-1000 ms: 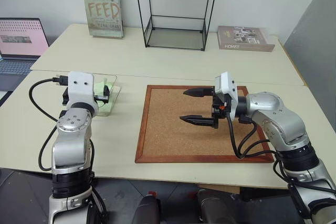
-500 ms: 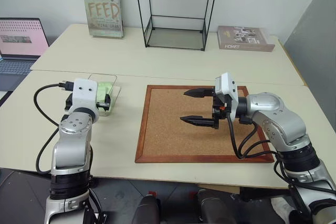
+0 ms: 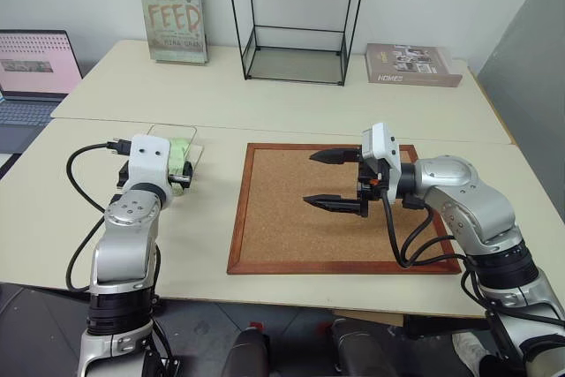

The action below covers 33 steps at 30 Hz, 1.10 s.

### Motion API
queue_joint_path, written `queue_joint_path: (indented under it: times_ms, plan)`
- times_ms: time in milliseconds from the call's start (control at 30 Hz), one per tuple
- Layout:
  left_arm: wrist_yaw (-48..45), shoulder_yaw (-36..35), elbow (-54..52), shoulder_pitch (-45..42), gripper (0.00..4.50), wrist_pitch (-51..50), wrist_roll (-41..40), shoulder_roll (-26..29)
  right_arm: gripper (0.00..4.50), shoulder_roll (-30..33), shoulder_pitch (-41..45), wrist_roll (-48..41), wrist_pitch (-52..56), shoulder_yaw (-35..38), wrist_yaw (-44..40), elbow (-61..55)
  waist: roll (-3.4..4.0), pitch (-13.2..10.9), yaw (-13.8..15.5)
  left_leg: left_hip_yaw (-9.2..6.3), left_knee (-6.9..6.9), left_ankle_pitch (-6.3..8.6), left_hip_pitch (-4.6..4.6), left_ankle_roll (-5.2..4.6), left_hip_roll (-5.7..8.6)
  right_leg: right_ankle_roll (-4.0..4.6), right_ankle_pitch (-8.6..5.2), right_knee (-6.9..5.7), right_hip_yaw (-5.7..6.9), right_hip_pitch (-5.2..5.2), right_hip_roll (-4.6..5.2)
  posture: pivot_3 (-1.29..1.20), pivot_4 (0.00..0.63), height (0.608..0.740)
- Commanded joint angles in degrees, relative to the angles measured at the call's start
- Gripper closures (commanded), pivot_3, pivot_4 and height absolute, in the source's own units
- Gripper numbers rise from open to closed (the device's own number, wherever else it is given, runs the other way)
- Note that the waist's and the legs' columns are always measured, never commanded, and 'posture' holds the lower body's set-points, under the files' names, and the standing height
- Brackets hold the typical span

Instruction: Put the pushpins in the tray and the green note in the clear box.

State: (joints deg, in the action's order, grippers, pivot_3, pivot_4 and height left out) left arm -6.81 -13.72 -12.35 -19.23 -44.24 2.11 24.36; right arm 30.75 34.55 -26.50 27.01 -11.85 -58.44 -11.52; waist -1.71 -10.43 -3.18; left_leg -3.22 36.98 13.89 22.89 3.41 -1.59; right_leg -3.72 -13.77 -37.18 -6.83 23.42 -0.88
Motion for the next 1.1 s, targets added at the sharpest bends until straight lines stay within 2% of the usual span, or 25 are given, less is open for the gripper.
queue_joint_path:
  times_ms: [33,267,400,700,800,867,933,1100]
  plan:
    - [1.5,-1.9,-1.5,-1.0,0.02,1.0,-0.2,-0.3,0.27,0.6,0.4,-0.1,-0.2,1.9,0.1,-1.7,0.0,0.0,0.0,0.0,0.0,0.0,0.0,0.0,0.0,0.0,0.0,0.0,0.0,0.0,0.0,0.0,0.15,0.74]
    - [1.0,-0.7,-0.9,-0.5,0.02,0.4,-0.4,-0.2,0.27,0.9,-0.1,-0.2,-0.2,2.0,0.2,-2.5,0.0,0.0,0.0,0.0,0.0,0.0,0.0,0.0,0.01,0.0,0.0,0.0,0.0,0.0,0.0,0.0,0.15,0.74]
    - [1.7,-1.9,-1.5,-1.6,0.02,3.6,-1.2,-0.8,0.27,1.0,-0.3,-0.2,-0.4,2.3,0.1,-2.3,0.0,0.0,0.0,0.0,0.0,0.0,0.01,0.0,0.01,0.0,0.0,0.0,0.0,0.0,0.0,0.0,0.15,0.74]
    - [-5.3,1.0,-5.7,-1.1,0.02,8.1,-5.4,-0.1,0.27,3.6,-2.0,-1.2,0.3,5.2,0.0,-4.4,0.0,0.0,0.1,0.02,0.0,0.0,0.02,0.0,0.02,0.0,0.0,0.02,-0.01,0.0,0.01,0.0,0.15,0.74]
    - [-9.2,1.8,-7.4,-1.0,0.02,8.6,-8.2,0.1,0.27,5.4,-3.6,-2.4,1.5,7.4,0.0,-6.3,0.0,0.0,0.1,0.02,-0.01,0.0,0.01,0.0,0.01,0.0,0.0,0.02,-0.02,0.0,0.01,0.0,0.15,0.74]
    - [-18.6,6.0,-12.6,1.6,0.02,10.7,-13.1,2.1,0.27,8.5,-6.5,-5.1,4.4,11.7,0.4,-9.6,0.0,0.0,0.0,0.02,-0.01,0.0,0.01,0.0,0.02,0.0,0.0,0.01,-0.02,0.0,0.0,0.0,0.15,0.74]
    - [-23.8,7.7,-14.5,2.0,0.02,9.8,-17.7,2.2,0.27,11.1,-9.8,-7.6,7.1,15.9,1.1,-12.5,0.01,0.0,0.5,0.03,-0.03,0.0,0.05,0.0,0.03,0.01,-0.02,0.05,-0.03,0.0,0.02,0.0,0.15,0.74]
    - [-29.9,9.9,-14.9,0.5,0.02,6.8,-25.0,2.5,0.27,15.1,-16.9,-11.0,11.2,22.6,3.0,-17.2,0.0,0.0,0.8,0.11,-0.01,0.01,0.02,0.0,0.04,0.0,-0.02,0.07,-0.06,0.0,0.03,0.0,0.15,0.74]
